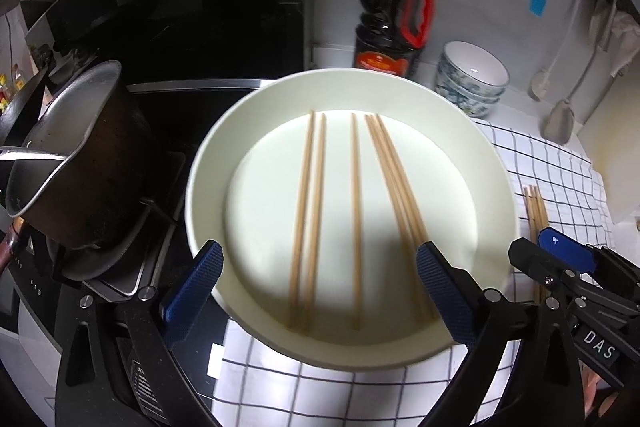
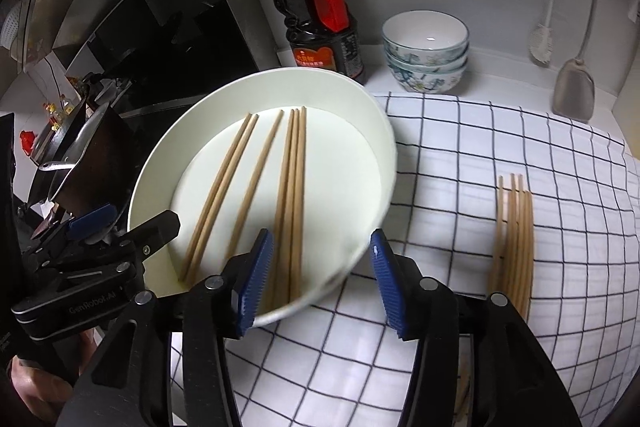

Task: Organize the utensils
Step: 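Withdraw both open grippers from the bowl back toward the chopstick row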

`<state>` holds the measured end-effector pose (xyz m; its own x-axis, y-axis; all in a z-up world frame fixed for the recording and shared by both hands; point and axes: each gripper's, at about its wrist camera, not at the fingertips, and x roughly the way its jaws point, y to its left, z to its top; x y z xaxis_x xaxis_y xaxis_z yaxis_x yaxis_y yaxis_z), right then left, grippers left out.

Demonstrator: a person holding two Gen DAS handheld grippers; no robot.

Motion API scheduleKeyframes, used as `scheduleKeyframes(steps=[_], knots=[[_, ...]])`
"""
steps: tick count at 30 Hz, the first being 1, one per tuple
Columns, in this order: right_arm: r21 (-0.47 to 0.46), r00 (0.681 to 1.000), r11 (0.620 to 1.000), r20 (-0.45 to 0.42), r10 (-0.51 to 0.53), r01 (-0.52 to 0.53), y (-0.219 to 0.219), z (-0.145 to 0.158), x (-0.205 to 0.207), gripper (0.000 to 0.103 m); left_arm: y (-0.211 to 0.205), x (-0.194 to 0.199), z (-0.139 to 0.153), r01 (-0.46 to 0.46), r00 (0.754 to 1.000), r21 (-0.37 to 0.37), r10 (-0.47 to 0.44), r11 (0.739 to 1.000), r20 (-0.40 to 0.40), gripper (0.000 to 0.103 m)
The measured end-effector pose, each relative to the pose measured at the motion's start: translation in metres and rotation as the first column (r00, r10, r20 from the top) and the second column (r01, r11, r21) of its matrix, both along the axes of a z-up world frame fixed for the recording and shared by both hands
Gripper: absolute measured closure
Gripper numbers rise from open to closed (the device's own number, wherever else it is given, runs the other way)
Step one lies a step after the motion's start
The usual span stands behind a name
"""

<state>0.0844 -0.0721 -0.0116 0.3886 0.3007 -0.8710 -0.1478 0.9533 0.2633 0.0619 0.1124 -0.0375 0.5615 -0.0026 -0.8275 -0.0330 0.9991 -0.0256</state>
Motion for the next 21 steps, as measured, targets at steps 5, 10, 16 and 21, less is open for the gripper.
scheduleKeyframes(steps=[5, 10, 16, 21], knots=[[-0.002, 1.000, 1.000, -0.001, -0.024, 0.024, -0.018, 0.003, -0.012, 0.053, -0.017, -0.008, 0.004, 0.026, 1.000, -0.002, -0.026, 1.000, 0.013, 0.007], [-0.001, 0.998, 0.998, 0.004, -0.060, 0.060, -0.039, 0.007, -0.024, 0.052, -0.036, -0.014, 0.006, 0.060, 0.998, -0.003, -0.060, 0.998, 0.009, 0.007], [-0.012, 0.994, 0.994, 0.014, -0.109, 0.109, -0.066, 0.008, -0.039, 0.052, -0.062, -0.023, 0.005, 0.099, 0.995, -0.001, -0.099, 0.995, 0.008, 0.007], [-0.027, 0.988, 0.988, 0.008, -0.155, 0.155, -0.092, 0.003, -0.053, 0.052, -0.086, -0.030, 0.000, 0.140, 0.990, -0.003, -0.140, 0.990, -0.002, 0.007]])
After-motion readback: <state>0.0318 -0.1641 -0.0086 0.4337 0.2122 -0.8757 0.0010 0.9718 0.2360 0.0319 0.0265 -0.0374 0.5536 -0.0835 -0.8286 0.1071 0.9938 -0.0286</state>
